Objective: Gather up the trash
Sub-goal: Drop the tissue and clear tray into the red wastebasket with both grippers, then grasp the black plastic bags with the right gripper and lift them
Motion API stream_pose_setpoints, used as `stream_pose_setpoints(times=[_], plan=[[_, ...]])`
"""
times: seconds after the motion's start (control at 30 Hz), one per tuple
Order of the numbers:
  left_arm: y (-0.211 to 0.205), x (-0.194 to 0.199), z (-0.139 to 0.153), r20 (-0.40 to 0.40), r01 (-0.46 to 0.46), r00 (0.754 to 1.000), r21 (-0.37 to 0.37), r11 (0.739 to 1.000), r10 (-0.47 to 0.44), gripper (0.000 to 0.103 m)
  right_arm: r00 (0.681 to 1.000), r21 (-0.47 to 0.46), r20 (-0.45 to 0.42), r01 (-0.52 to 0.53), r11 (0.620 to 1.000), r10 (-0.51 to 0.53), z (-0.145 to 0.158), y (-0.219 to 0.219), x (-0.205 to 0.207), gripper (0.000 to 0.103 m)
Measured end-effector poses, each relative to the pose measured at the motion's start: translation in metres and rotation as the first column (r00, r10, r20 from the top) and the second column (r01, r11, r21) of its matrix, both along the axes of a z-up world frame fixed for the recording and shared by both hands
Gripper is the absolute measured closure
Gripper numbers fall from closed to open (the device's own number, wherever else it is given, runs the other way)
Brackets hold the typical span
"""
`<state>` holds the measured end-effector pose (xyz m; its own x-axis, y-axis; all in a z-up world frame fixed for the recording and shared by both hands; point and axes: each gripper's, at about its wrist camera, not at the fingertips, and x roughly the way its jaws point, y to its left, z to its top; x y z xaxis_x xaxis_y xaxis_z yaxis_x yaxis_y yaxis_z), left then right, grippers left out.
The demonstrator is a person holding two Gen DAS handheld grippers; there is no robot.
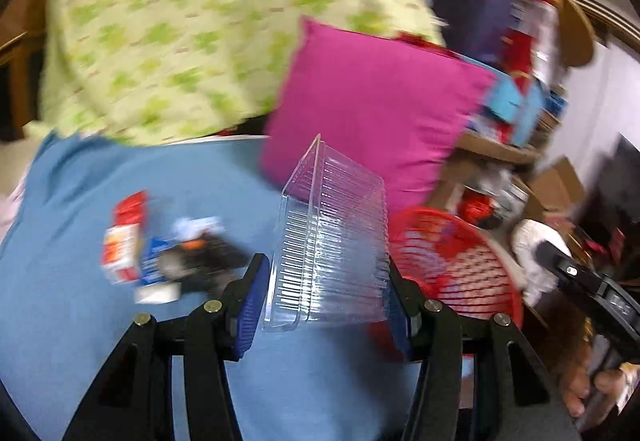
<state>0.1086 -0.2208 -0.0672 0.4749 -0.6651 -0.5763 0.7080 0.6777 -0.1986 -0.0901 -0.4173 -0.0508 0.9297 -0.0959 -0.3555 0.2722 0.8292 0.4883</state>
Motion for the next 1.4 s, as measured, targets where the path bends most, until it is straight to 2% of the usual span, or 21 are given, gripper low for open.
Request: stream_pose_setpoints(times=[0.1, 0.3, 0.4, 0.53, 0.7, 0.87, 1.0, 1.13, 1.2, 1.3, 1.4], plan=[[-0.045, -0.022, 0.006, 0.008, 0.088, 0.996, 0.018, 0.996, -0.088, 0.046, 0.999, 0.026, 0.002, 0.049, 0.998, -0.049, 0.003, -0.025, -0.016, 0.063], [-0.109, -0.043, -0.007, -0.007, 0.168, 0.986, 0.102, 0.981, -0.168, 0.043, 0.994, 0.084, 0.006, 0.111, 0.99, -0.112, -0.005, -0.062, -0.028, 0.062], [-0.124, -0.042, -0.016, -0.022, 0.188, 0.982, 0.145, 0.971, -0.187, 0.042, 0.991, 0.122, 0.003, 0.13, 0.984, -0.131, -0.014, -0.078, -0.024, 0.061], [-0.123, -0.031, -0.021, -0.028, 0.174, 0.985, 0.157, 0.972, -0.172, 0.041, 0.99, 0.151, -0.016, 0.139, 0.979, -0.138, -0.029, -0.09, -0.019, 0.049], [-0.085, -0.009, -0.013, 0.014, 0.106, 0.994, 0.125, 0.986, -0.109, 0.04, 0.992, 0.18, -0.028, 0.123, 0.976, -0.12, -0.037, -0.093, -0.004, 0.047], [-0.006, 0.029, -0.007, 0.072, -0.056, 0.996, 0.098, 0.994, 0.049, 0.038, 0.997, 0.131, -0.012, 0.076, 0.988, -0.075, -0.027, -0.074, 0.023, 0.047], [0.07, 0.063, -0.012, 0.107, -0.25, 0.965, 0.099, 0.963, 0.24, 0.037, 1.0, 0.075, 0.028, 0.005, 0.997, -0.008, -0.01, -0.044, 0.048, 0.047], [0.135, 0.09, -0.025, 0.134, -0.419, 0.905, 0.116, 0.9, 0.404, 0.036, 0.995, 0.03, 0.054, -0.085, 0.996, 0.083, 0.001, -0.002, 0.086, 0.047], [0.157, 0.1, -0.035, 0.129, -0.467, 0.882, 0.122, 0.876, 0.452, 0.036, 0.988, 0.024, 0.051, -0.147, 0.989, 0.146, -0.001, 0.023, 0.113, 0.047], [0.173, 0.108, -0.052, 0.101, -0.483, 0.875, 0.125, 0.867, 0.473, 0.036, 0.974, 0.038, 0.02, -0.227, 0.973, 0.226, -0.011, 0.054, 0.149, 0.047], [0.176, 0.118, -0.071, 0.063, -0.464, 0.886, 0.129, 0.876, 0.46, 0.036, 0.961, 0.063, -0.029, -0.274, 0.96, 0.276, -0.031, 0.075, 0.181, 0.047]])
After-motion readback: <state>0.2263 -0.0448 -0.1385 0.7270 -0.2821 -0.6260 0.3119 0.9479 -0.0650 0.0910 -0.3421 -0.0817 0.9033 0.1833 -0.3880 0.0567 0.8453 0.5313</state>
